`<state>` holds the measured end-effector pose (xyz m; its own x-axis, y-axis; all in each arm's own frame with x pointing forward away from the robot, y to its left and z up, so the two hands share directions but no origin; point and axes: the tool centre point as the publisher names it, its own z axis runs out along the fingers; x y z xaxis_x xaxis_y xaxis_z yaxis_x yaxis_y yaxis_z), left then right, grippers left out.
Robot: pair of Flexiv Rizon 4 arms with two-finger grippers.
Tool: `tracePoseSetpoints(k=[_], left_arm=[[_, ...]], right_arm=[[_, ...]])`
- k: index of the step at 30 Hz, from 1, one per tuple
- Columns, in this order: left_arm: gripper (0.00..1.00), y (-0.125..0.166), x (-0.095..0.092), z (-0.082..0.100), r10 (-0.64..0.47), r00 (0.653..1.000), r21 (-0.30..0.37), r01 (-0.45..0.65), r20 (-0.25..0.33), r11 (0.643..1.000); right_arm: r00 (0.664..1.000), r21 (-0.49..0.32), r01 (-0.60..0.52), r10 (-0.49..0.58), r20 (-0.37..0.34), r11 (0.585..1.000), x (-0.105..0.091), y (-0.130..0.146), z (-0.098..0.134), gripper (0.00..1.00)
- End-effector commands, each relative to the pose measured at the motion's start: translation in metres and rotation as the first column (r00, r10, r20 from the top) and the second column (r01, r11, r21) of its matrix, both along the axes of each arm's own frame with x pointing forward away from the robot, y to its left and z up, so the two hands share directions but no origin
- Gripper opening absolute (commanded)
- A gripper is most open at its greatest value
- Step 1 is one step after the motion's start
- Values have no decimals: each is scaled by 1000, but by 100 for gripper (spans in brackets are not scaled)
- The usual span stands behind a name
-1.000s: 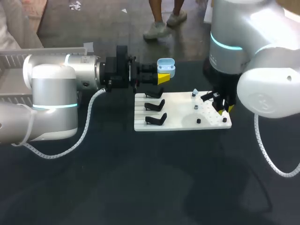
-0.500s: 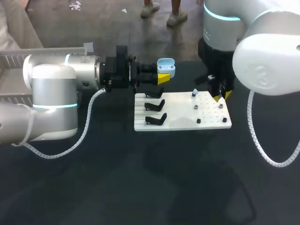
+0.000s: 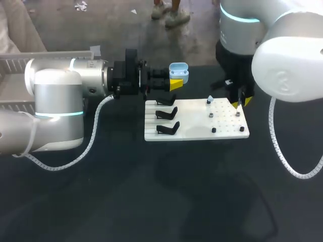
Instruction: Pick up each earbud case from the left stands, insert the matching earbuds, close the lid, and place the case in the box.
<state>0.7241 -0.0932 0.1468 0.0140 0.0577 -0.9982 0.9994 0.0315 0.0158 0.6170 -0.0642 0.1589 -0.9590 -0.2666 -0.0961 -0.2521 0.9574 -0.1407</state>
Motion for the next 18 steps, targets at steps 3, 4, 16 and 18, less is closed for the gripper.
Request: tracePoseSetpoints(k=[3, 4, 16, 18], left_arm=[[0, 0, -1, -1, 6, 1000, -6, -6, 5, 1000], [0, 0, -1, -1, 6, 1000, -6, -6, 5, 1000], [0, 0, -1, -1, 6, 1000, -6, -6, 5, 1000], [0, 0, -1, -1, 6, 1000, -6, -6, 5, 1000]], right_arm=[[931, 51, 363, -364, 20, 930, -4, 11, 14, 0], [910, 108, 412, -415, 3, 905, -5, 14, 15, 0], [758, 343, 616, -652, -14, 709, -10, 37, 24, 0], [758, 343, 616, -652, -14, 709, -10, 37, 24, 0]])
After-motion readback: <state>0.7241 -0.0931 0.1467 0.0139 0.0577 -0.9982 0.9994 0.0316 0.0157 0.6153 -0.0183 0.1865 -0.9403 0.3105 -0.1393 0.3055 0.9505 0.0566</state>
